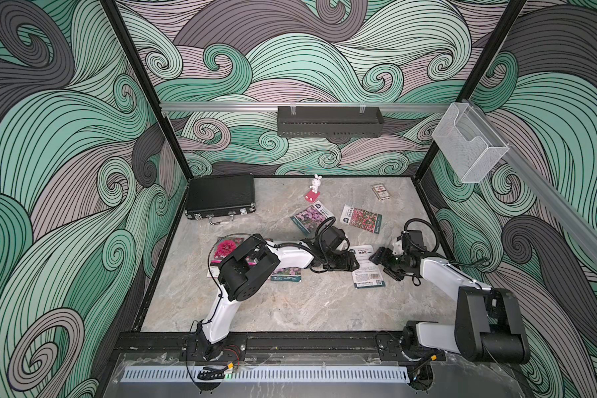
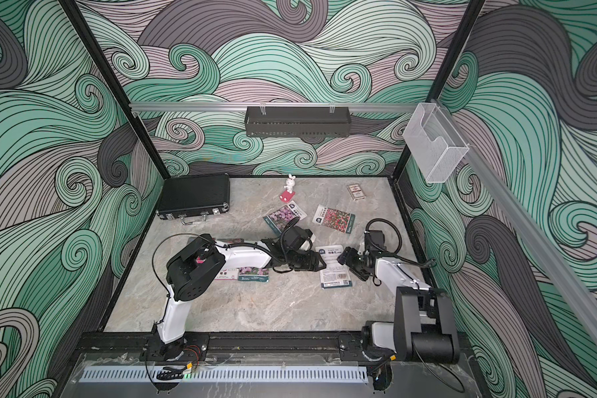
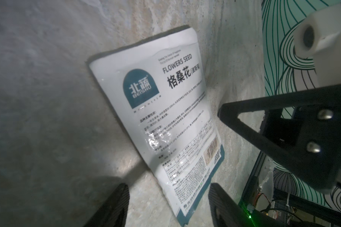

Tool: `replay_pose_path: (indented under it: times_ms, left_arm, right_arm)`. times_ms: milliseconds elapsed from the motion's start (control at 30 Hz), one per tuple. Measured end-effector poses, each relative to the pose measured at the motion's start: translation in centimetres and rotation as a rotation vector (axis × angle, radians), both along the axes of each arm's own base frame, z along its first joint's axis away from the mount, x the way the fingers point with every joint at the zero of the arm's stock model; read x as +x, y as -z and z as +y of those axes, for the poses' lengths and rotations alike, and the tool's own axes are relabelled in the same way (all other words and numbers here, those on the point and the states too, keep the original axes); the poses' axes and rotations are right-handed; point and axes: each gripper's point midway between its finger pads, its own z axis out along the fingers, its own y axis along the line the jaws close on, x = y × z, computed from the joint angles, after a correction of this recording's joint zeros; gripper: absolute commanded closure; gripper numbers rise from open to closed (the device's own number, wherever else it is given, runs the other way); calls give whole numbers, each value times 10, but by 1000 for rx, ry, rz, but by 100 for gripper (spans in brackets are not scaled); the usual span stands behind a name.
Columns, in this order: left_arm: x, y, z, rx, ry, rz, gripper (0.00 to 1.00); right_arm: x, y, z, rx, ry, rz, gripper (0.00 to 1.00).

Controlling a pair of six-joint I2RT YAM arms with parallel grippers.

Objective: Arrange the seed packets in a row
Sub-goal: Pick up the seed packet from the center of the board.

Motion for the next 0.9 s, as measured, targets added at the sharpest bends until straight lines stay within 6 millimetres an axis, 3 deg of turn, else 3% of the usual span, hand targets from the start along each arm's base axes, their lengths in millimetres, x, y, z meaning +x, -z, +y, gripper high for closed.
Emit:
replay_pose_path:
  times_ms: [900]
  left_arm:
    - [15, 0, -13, -54, -132, 4, 39]
  right_arm:
    - [0, -1, 15, 91, -8, -30, 30]
